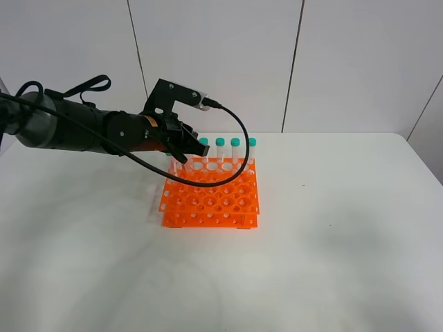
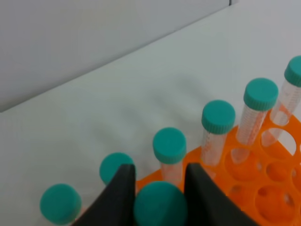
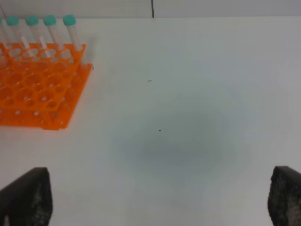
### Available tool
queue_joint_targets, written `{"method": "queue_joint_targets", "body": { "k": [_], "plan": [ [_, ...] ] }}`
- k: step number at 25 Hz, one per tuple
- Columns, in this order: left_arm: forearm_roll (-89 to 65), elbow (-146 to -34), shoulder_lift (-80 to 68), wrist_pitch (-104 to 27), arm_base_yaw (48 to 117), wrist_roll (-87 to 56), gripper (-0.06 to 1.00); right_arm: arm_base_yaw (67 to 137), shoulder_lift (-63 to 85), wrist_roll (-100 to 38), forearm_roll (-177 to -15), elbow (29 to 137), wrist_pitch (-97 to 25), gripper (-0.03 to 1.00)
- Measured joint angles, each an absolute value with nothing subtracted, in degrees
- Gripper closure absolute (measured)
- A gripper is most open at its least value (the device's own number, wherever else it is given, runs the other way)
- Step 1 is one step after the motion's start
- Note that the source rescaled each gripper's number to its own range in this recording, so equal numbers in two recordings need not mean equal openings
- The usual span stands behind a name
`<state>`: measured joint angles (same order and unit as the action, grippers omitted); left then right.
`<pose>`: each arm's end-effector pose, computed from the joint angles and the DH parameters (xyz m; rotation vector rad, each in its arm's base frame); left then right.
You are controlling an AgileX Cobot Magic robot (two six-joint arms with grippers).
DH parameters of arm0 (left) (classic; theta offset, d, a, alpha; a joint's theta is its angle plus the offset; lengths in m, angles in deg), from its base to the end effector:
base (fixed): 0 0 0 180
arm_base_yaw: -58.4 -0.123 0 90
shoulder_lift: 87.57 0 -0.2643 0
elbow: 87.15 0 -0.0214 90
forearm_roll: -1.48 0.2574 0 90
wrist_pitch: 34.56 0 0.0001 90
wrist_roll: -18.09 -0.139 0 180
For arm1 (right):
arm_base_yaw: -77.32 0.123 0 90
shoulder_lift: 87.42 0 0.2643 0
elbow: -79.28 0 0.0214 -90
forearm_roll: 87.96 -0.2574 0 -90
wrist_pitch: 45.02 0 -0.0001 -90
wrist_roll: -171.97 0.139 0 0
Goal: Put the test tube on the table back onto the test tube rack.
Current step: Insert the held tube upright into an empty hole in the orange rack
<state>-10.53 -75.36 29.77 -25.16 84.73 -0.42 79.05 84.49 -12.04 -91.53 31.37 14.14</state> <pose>0.4098 -0.1976 0.1425 0.5757 2.0170 -0.1720 0.0651 0.0094 0.2629 -0.1026 2.0061 0.0487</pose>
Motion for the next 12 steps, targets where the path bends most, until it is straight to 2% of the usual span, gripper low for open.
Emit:
{"method": "queue_joint_targets", "body": {
  "k": [12],
  "plan": [
    [-10.5,-75.4,32.1,-24.8,84.7,-0.4,0.94,79.1,84.5,-12.0,-91.6,31.4,14.1,-0.03]
  ]
}}
